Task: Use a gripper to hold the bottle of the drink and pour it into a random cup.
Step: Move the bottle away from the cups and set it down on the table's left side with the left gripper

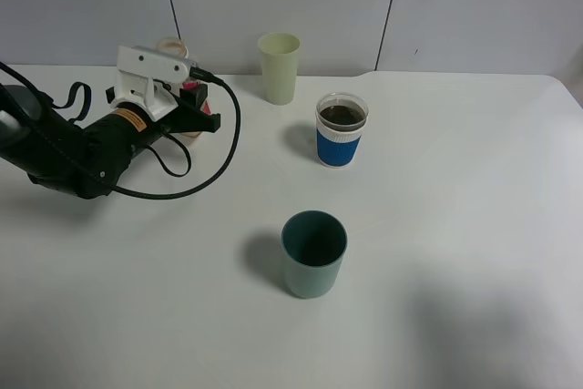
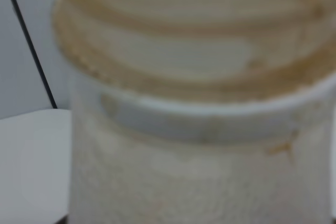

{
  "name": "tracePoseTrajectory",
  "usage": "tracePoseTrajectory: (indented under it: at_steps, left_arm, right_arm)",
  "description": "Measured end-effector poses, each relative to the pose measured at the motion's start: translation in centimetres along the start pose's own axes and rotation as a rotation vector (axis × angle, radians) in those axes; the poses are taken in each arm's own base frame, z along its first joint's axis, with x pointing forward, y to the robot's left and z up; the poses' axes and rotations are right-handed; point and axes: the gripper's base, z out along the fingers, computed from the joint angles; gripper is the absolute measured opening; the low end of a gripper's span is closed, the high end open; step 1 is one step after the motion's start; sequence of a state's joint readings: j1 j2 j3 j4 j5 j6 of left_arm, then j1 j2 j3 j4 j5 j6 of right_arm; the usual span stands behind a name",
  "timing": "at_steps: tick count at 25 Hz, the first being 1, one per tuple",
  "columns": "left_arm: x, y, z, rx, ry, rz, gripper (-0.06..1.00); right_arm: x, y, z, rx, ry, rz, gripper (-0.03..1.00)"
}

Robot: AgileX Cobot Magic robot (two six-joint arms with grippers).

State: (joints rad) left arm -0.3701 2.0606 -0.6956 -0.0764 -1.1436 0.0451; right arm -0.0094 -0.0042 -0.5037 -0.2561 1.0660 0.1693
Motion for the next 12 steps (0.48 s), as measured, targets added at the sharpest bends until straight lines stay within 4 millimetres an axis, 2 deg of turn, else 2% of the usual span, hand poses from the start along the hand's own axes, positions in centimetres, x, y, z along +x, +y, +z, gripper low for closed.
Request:
tracePoseTrajectory:
  at_steps: [5,12]
  left_arm:
    - [0.93,-0.02,0.19,-0.001,0.022,0.001,0.34]
    - [0.88,-0.10,0.83,0.004,0.013,0.002,0.34]
  right_arm:
    - [0.00,0.00,0.00,0.000,0.000,0.000,1.00]
    - [0.00,0.00,0.00,0.000,0.000,0.000,1.00]
